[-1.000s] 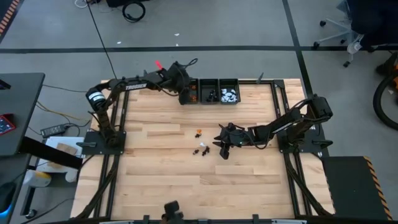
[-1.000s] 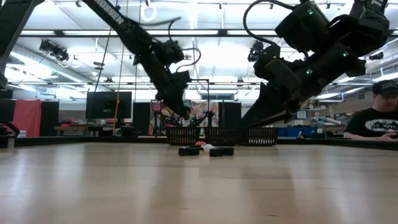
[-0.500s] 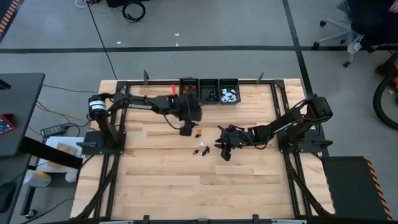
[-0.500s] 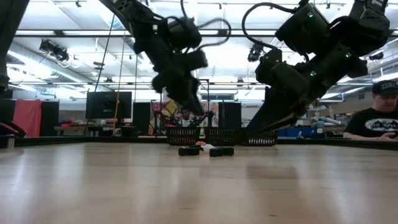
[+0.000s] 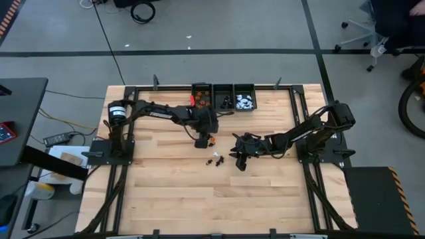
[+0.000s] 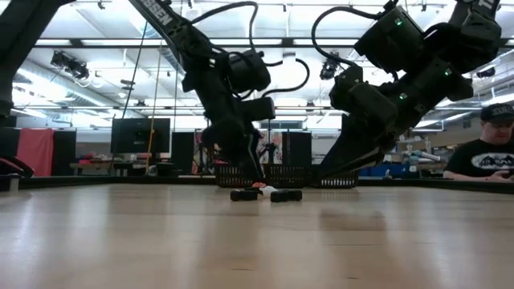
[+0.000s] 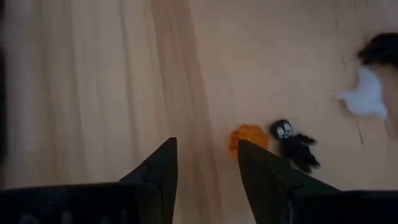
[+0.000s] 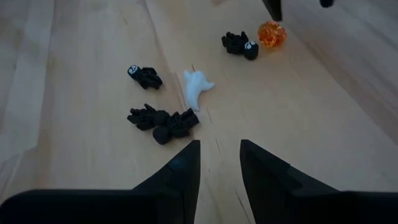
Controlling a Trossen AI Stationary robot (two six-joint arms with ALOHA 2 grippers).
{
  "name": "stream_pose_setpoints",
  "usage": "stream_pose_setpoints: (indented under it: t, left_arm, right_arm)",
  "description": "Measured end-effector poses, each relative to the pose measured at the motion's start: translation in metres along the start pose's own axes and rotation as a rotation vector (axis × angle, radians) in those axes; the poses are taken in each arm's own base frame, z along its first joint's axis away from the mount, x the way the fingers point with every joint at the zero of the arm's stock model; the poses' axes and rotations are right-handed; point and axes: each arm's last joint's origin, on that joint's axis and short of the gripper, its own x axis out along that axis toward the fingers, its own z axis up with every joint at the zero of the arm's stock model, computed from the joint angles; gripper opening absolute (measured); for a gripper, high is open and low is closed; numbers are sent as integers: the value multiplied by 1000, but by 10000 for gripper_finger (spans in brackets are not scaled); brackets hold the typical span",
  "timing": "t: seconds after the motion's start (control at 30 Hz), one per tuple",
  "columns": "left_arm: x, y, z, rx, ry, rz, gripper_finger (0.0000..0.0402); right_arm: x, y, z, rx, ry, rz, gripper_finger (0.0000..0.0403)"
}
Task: Sort game pieces by color
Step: Put the orange game piece into the left black basket
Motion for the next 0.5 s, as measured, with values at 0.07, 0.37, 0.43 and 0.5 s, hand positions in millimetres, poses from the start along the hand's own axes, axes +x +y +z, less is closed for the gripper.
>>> stream_pose_setpoints:
  t: [0.07, 0.37, 0.43, 0.5]
  left_arm:
    - [1, 0, -1, -7, 12, -7, 144]
    - [1, -3, -3, 61, 7, -73, 144]
    - [2, -7, -2, 98, -2, -111, 144]
    - [2, -12, -1, 132, -7, -140, 144]
  right_arm:
    - [0, 0, 0, 0, 0, 0, 118]
    - [0, 0, 0, -1, 0, 0, 118]
    - [0, 0, 0, -1, 0, 0, 118]
    - [0, 0, 0, -1, -1, 0, 118]
